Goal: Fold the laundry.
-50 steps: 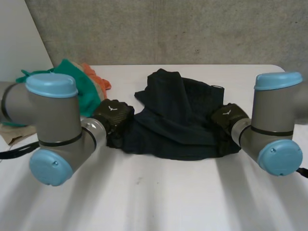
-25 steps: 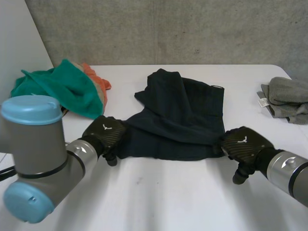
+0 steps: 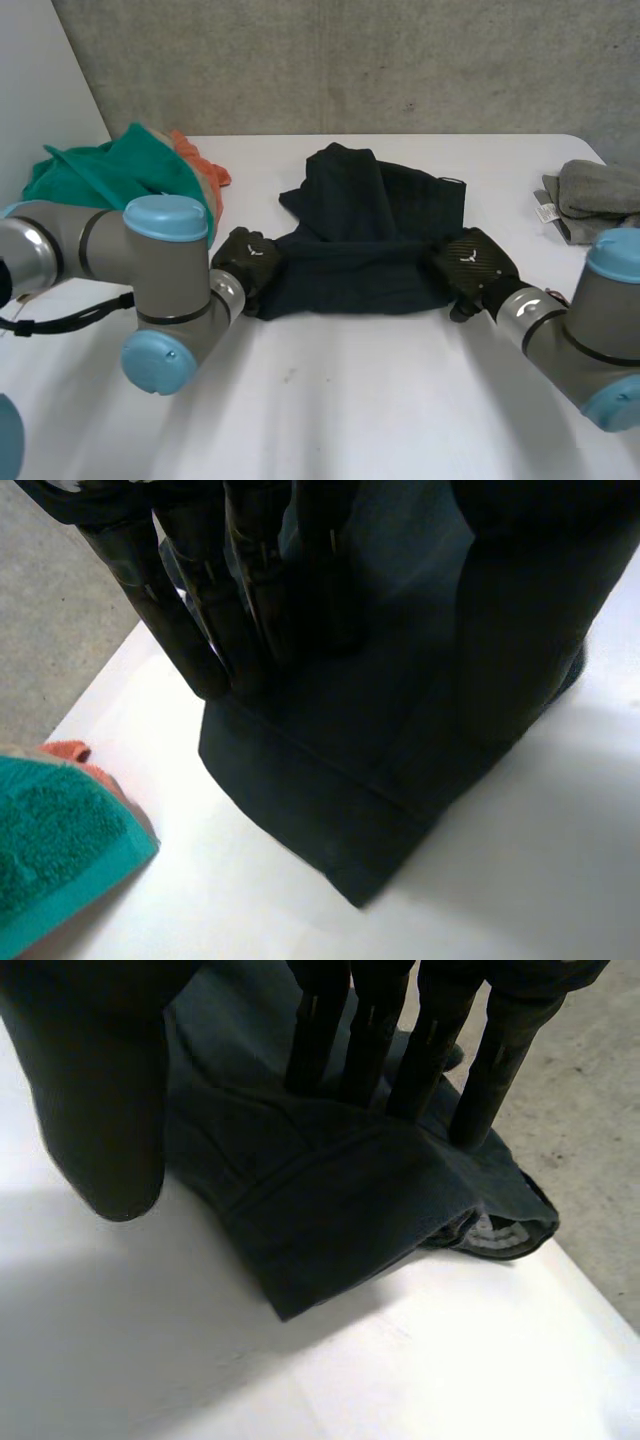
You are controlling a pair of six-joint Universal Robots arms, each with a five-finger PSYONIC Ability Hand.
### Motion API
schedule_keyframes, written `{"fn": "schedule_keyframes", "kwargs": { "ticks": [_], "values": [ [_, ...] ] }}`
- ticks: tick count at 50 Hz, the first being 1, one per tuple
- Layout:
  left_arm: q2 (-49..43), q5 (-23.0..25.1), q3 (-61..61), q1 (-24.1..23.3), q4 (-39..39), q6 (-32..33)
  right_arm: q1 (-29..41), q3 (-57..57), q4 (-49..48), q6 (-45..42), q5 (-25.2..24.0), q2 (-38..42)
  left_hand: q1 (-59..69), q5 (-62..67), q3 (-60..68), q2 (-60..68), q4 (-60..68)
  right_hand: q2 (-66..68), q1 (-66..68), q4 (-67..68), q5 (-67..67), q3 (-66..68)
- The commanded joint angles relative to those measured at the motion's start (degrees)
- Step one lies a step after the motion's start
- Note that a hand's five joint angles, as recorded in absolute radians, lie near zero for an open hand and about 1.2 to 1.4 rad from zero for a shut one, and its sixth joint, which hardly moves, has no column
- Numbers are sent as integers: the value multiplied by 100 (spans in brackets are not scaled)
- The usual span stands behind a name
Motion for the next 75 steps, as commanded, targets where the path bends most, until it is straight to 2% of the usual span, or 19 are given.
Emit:
{"fn": "schedule_keyframes", "kwargs": {
  "ticks": [1, 2, 6, 9, 13, 14, 16, 21, 23, 26, 27, 29, 35, 40, 45, 51, 60, 68, 75],
  "values": [
    [-164, -91, 296, -49, -26, 136, 147, -308, -550, 0, 519, 411, 3618, 3744, 3735, 3733, 3717, 3497, 3490, 3534, 3510, 3512],
    [-120, -91, 296, -58, -26, 136, 147, -317, -585, 9, 563, 411, 3924, 4049, 4040, 4039, 4022, 4592, 4585, 4629, 4605, 4607],
    [485, -161, 147, -93, -202, 13, 147, -309, -525, 105, 844, 157, 3927, 4052, 4043, 4042, 4026, 4603, 4596, 4640, 4616, 4618],
    [1293, -162, -73, -128, -597, -250, 173, -343, 98, 246, 932, -396, 3927, 4052, 4043, 4042, 4026, 4603, 4596, 4640, 4616, 4618],
    [2803, -39, 57, -234, -1675, -821, 94, -1133, 2381, 211, 889, -1539, 3927, 4052, 4043, 4042, 4026, 4603, 4596, 4640, 4616, 4618],
    [3076, 14, 198, -251, -1914, -892, -89, -1796, 3551, 263, 819, -1889, 3927, 4052, 4043, 4042, 4026, 4603, 4596, 4640, 4616, 4618],
    [3596, 233, 820, -260, -2616, -1050, -195, -2405, 4410, 351, 792, -2032, 3927, 4052, 4043, 4042, 4026, 4603, 4596, 4640, 4616, 4618],
    [3546, 366, 1840, -208, -3663, -1156, -135, -3628, 5450, 562, 748, -2095, 3927, 4052, 4043, 4042, 4026, 4603, 4596, 4640, 4616, 4618],
    [3266, 366, 1930, -207, -3857, -1165, -39, -3692, 5688, 571, 757, -1981, 3927, 4052, 4043, 4042, 4026, 4603, 4596, 4640, 4616, 4618],
    [2931, 401, 1764, -225, -3955, -1244, 85, -3552, 5778, 572, 783, -1779, 3546, 3671, 3662, 3660, 3644, 4603, 4596, 4640, 4616, 4618],
    [2721, 410, 1520, -268, -3973, -1366, 120, -3386, 5734, 580, 801, -1665, 1144, 1269, 1260, 1259, 1243, 4603, 4596, 4640, 4616, 4618],
    [2561, 436, 1185, -365, -3929, -1533, 129, -3157, 5611, 572, 836, -1585, -423, -297, -306, -308, -324, 4603, 4596, 4640, 4616, 4618],
    [2183, 621, -123, -699, -2772, -2244, 208, -2524, 4629, 598, 1248, -1532, -1183, -1058, -1066, -1068, -1084, 4603, 4596, 4640, 4616, 4618],
    [1955, 568, -705, -901, -1988, -2728, 357, -2409, 4222, 668, 1521, -1707, -1185, -1060, -1068, -1070, -1086, 4603, 4596, 4640, 4616, 4618],
    [1761, 542, -803, -1033, -1934, -3081, 498, -2435, 4345, 861, 1521, -1980, -1185, -1060, -1068, -1070, -1086, 4603, 4596, 4640, 4616, 4618],
    [1208, 445, -584, -1139, -1758, -3116, 569, -2470, 4503, 1335, 1469, -2296, -1202, -1077, -1085, -1087, -1103, 4603, 4596, 4640, 4616, 4618],
    [637, -38, 84, -1481, -1618, -3116, 823, -2760, 4714, 1837, 1513, -2534, -1370, -1245, -1253, -1255, -1271, 4603, 4596, 4640, 4616, 4618],
    [12, -995, 831, -1965, -1336, -3125, 1043, -2857, 4767, 2276, 1583, -2674, -765, -640, -649, -651, -667, 4603, 4596, 4640, 4616, 4618],
    [-453, -1374, 1472, -2158, -1397, -3107, 1061, -2822, 4776, 2549, 1557, -2806, -965, -840, -848, -850, -866, 4603, 4596, 4640, 4616, 4618]
  ]
}}
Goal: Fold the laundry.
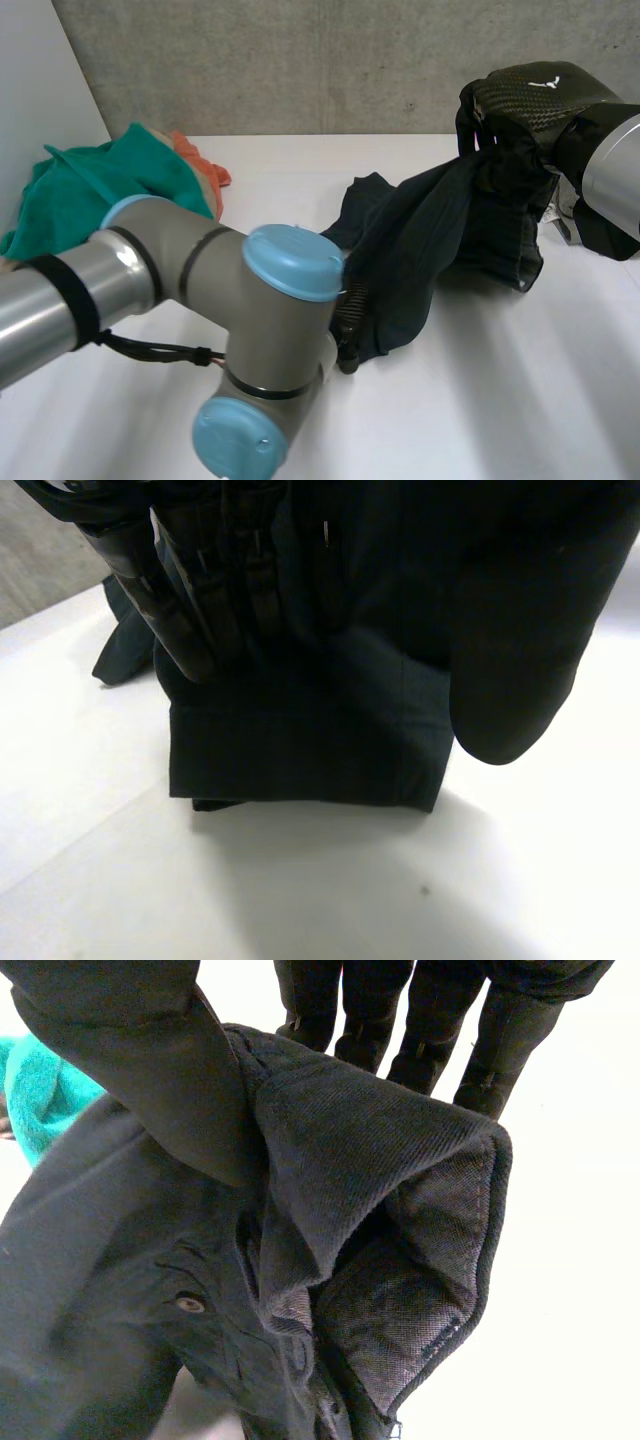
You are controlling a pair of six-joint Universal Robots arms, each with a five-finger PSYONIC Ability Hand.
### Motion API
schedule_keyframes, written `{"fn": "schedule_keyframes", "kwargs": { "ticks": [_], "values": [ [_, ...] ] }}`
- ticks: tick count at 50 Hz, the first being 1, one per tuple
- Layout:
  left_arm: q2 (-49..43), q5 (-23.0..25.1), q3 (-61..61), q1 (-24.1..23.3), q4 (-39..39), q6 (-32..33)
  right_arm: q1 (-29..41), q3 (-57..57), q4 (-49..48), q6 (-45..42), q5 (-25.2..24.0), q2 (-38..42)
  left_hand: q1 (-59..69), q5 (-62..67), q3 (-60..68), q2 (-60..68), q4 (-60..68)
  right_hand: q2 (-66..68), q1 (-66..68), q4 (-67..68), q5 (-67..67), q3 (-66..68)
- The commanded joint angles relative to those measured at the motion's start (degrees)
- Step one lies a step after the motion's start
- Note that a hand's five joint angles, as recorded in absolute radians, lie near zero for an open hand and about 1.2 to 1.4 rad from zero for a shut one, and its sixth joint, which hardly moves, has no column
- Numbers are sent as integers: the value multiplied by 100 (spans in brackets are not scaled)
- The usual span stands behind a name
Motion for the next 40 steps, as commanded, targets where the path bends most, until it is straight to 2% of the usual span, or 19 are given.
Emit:
{"fn": "schedule_keyframes", "kwargs": {
  "ticks": [1, 5, 10, 11, 15, 19, 27, 36, 40],
  "values": [
    [-473, -373, 639, -174, -68, -5, 20, 46, 10, 281, -18, -125, 161, 124, 182, 201, 134, 1333, 1594, 1138, 1252, 1324],
    [-570, -285, 842, -147, -130, -93, 29, 99, 53, 387, -35, -151, -933, -970, -912, -893, -960, 1333, 1594, 1138, 1252, 1324],
    [-429, -21, 860, -103, -77, -654, 64, 283, 45, 545, -44, -265, -984, -1021, -963, -944, -1012, 1333, 1594, 1138, 1252, 1324],
    [-359, 23, 825, -86, -42, -925, 64, 353, 27, 580, -44, -318, -984, -1021, -963, -944, -1012, 1333, 1594, 1138, 1252, 1324],
    [-105, -3, 580, 37, 150, -1576, 55, 485, -34, 650, -70, -432, -984, -1021, -963, -944, -1012, 1333, 1594, 1138, 1252, 1324],
    [220, -21, 246, 212, 466, -1964, 46, 591, -78, 721, -123, -538, -817, -854, -796, -777, -845, 1333, 1594, 1138, 1252, 1324],
    [731, -126, -265, 485, 994, -2018, 90, 635, -131, 949, -176, -573, -799, -836, -778, -759, -827, 1333, 1594, 1138, 1252, 1324],
    [784, -258, -248, 635, 1127, -2114, 503, 661, -105, 1318, -132, -635, -782, -820, -762, -743, -810, 1333, 1594, 1138, 1252, 1324],
    [723, -407, -178, 688, 1162, -2202, 582, 776, -61, 1459, -167, -766, 90, 53, 111, 130, 63, 1333, 1594, 1138, 1252, 1324]
  ]
}}
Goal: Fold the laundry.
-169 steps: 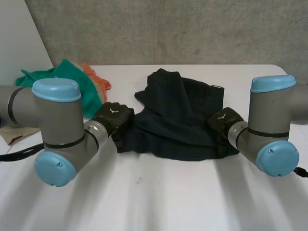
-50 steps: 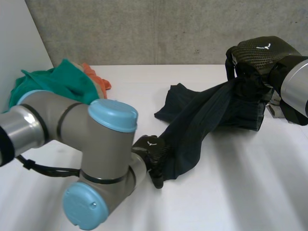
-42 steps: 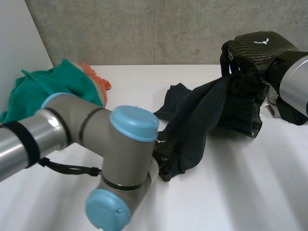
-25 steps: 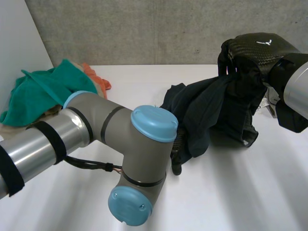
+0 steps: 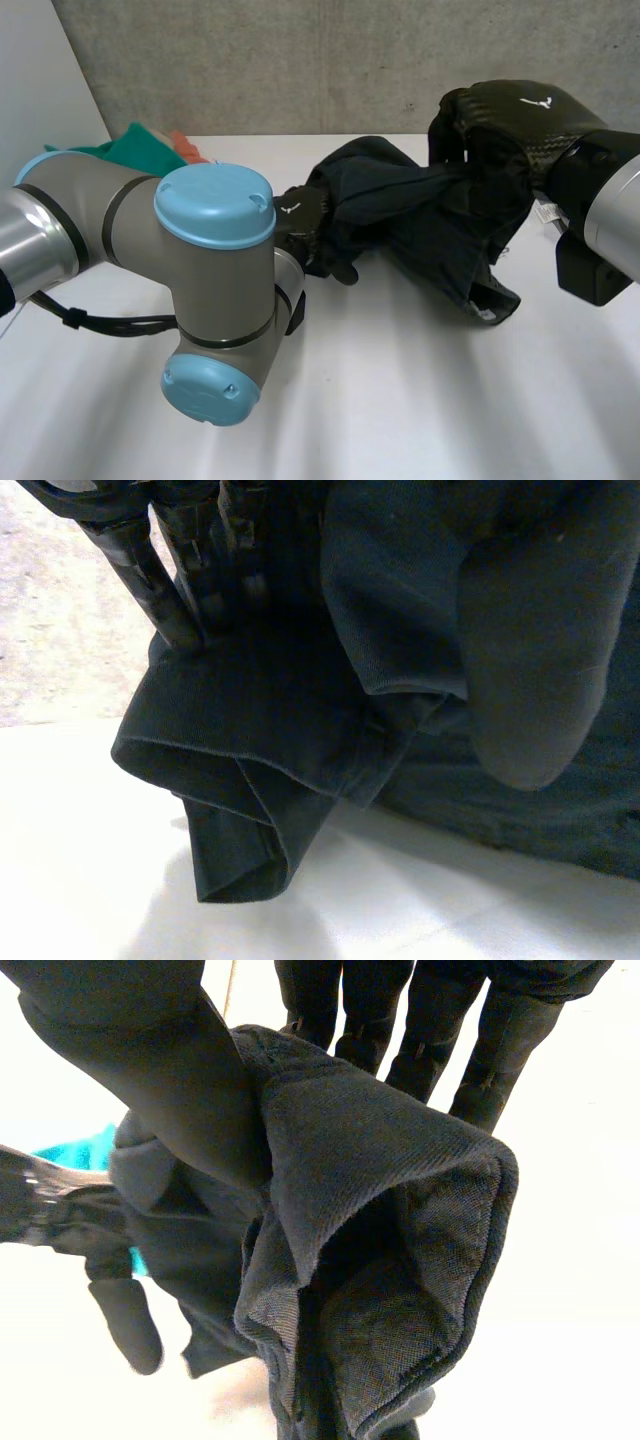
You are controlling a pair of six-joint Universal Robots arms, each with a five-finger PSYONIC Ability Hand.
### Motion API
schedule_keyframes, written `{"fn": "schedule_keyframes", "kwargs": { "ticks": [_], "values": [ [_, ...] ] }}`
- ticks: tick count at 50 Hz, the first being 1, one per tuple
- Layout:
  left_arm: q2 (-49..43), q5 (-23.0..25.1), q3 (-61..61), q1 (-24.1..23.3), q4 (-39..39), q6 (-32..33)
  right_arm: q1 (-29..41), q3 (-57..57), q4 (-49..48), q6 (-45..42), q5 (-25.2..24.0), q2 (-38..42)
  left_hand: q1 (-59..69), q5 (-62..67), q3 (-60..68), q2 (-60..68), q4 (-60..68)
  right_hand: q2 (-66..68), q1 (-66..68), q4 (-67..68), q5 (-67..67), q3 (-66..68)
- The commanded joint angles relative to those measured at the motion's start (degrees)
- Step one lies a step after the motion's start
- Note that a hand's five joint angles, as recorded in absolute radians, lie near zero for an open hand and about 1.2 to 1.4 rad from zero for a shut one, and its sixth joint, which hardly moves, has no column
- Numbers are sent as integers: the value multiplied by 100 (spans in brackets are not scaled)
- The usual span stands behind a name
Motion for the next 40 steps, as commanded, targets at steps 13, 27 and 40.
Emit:
{"fn": "schedule_keyframes", "kwargs": {
  "ticks": [13, 27, 40],
  "values": [
    [-251, -665, 368, 537, 274, -383, -23, 494, -11, 287, -18, -479, 6065, 6108, 6079, 6077, 6102, 1333, 1594, 1137, 1252, 1224],
    [1839, 1967, -738, 1398, -198, 2791, -1201, 292, -214, -1442, -624, 521, 6065, 6108, 6079, 6077, 6102, 1333, 1594, 1137, 1252, 1224],
    [1105, 1946, -450, 1408, -1493, 4970, -868, -86, -240, -2842, -396, 1981, 6065, 6108, 6079, 6077, 6102, 1333, 1594, 1137, 1252, 1224]
  ]
}}
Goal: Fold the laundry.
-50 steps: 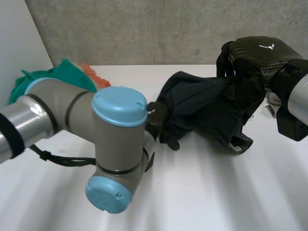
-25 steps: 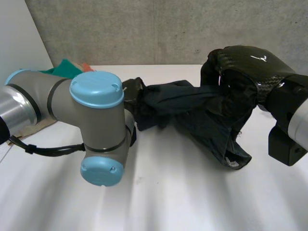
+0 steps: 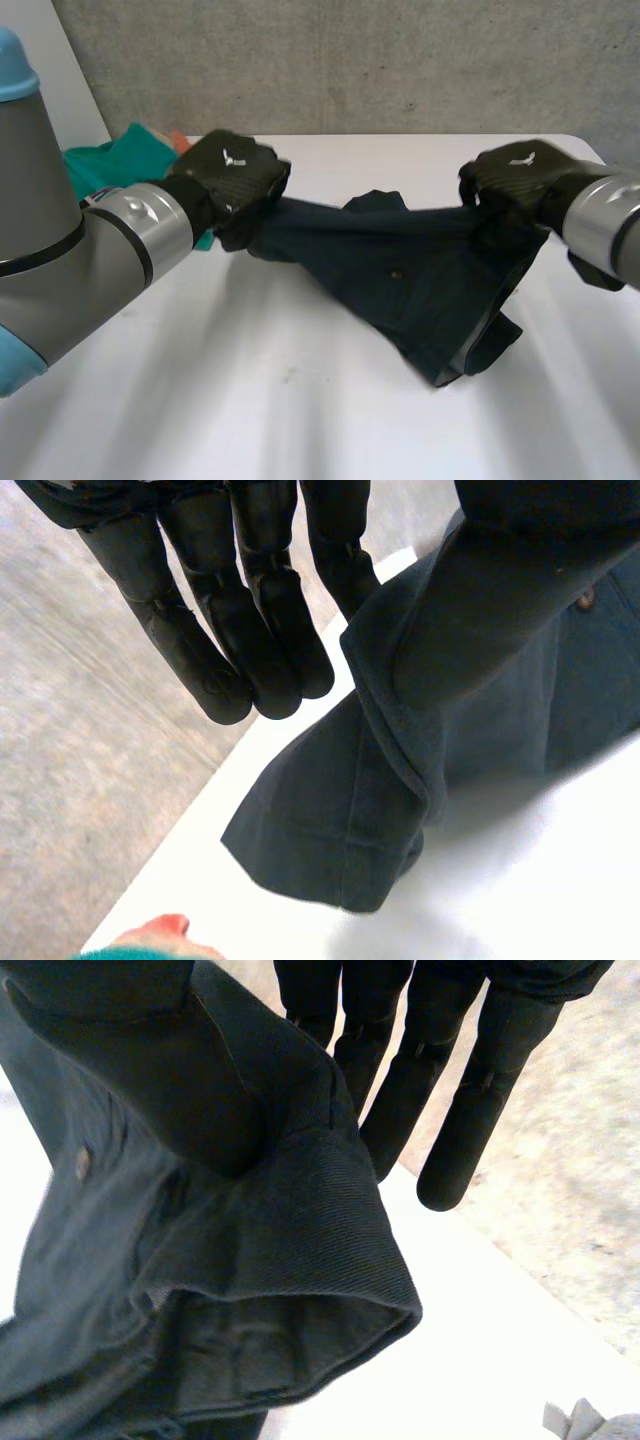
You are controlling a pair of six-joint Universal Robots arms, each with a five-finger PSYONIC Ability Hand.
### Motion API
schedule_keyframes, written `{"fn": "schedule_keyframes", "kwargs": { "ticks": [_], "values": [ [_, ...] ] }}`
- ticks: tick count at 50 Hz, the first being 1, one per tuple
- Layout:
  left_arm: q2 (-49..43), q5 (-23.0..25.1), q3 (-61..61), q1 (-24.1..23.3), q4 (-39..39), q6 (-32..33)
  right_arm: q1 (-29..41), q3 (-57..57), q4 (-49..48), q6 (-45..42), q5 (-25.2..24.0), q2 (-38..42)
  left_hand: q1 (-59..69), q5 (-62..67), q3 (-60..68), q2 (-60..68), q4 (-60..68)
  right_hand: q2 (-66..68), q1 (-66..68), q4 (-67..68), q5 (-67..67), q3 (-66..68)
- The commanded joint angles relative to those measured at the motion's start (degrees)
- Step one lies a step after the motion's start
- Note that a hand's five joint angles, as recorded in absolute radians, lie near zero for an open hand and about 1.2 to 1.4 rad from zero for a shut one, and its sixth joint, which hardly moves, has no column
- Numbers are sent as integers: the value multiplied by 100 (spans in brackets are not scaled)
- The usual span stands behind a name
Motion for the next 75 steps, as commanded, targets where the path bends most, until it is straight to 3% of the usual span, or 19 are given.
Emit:
{"fn": "schedule_keyframes", "kwargs": {
  "ticks": [1, 5, 10, 17, 20, 25, 31, 39, 44, 51, 53, 58, 59, 60, 70, 75],
  "values": [
    [-1149, -406, 495, -48, -48, 185, 274, -196, -70, -371, 314, 743, 1296, 1422, 1203, 1158, 1171, 1333, 1594, 1136, 1251, 1224],
    [-2134, -556, 1355, -57, 48, 185, 423, -416, -508, -354, 410, 1182, 1296, 1422, 1203, 1158, 1171, 1333, 1594, 1136, 1251, 1224],
    [-2776, -600, 3233, 163, 416, 28, 651, -1239, -2147, -336, 656, 1665, 1296, 1422, 1203, 1158, 1171, 1333, 1594, 1136, 1251, 1224],
    [-2453, -661, 4959, 295, 2022, -973, 854, -2760, -5179, -257, 1026, 1965, 1296, 1422, 1203, 1158, 1171, 1333, 1594, 1136, 1251, 1224],
    [-2242, -714, 5057, 304, 2473, -1177, 880, -3280, -5677, -213, 1017, 2140, 1296, 1422, 1203, 1158, 1171, 1333, 1594, 1136, 1251, 1224],
    [-1829, -749, 4682, 277, 2291, -1151, 933, -4150, -5038, -11, 667, 2518, 1296, 1422, 1203, 1158, 1171, 1333, 1594, 1136, 1251, 1224],
    [-1345, -951, 3284, 365, 1815, -1019, 810, -3819, -4413, 173, 218, 2537, 1296, 1422, 1203, 1158, 1171, 1333, 1594, 1136, 1251, 1224],
    [-949, -1119, 762, 418, 1630, -1010, 626, -1500, -4016, 279, -713, 2264, 1296, 1422, 1203, 1158, 1171, 1333, 1594, 1136, 1251, 1224],
    [-1080, -1031, -582, 304, 1630, -966, 626, 63, -3981, -150, -1285, 2413, 1296, 1422, 1203, 1158, 1171, 1333, 1594, 1136, 1251, 1224],
    [-1608, -1066, -1104, 137, 1587, -756, 626, 814, -3946, -950, -1224, 2738, 1296, 1422, 1203, 1158, 1171, 1333, 1594, 1136, 1251, 1224],
    [-1643, -1101, -1086, 163, 1499, -720, 626, 928, -3823, -1083, -1102, 2695, -411, -285, -504, -549, -536, 1333, 1594, 1136, 1251, 1224],
    [-1293, -1092, -1042, 365, 1437, -746, 608, 1086, -3411, -917, -619, 2335, -3271, -3145, -3364, -3409, -3396, 1333, 1594, 1136, 1251, 1224],
    [-1135, -1057, -1059, 452, 1437, -755, 591, 1130, -3279, -786, -435, 2169, -4626, -4500, -4719, -4764, -4751, 1333, 1594, 1136, 1251, 1224],
    [-1081, -1031, -1060, 488, 1446, -738, 582, 1148, -3226, -715, -364, 2089, -5073, -4947, -5166, -5211, -5198, 1333, 1594, 1136, 1251, 1224],
    [-1072, -548, -1200, 1051, 1560, -729, 503, 1148, -2742, 24, -38, 1825, -5346, -5221, -5440, -5484, -5472, 1333, 1594, 1136, 1251, 1224],
    [-1300, -39, -1253, 1200, 1551, -773, 546, 1122, -2672, 7, -29, 1886, -5212, -5086, -5306, -5350, -5338, 1333, 1594, 1136, 1251, 1224]
  ]
}}
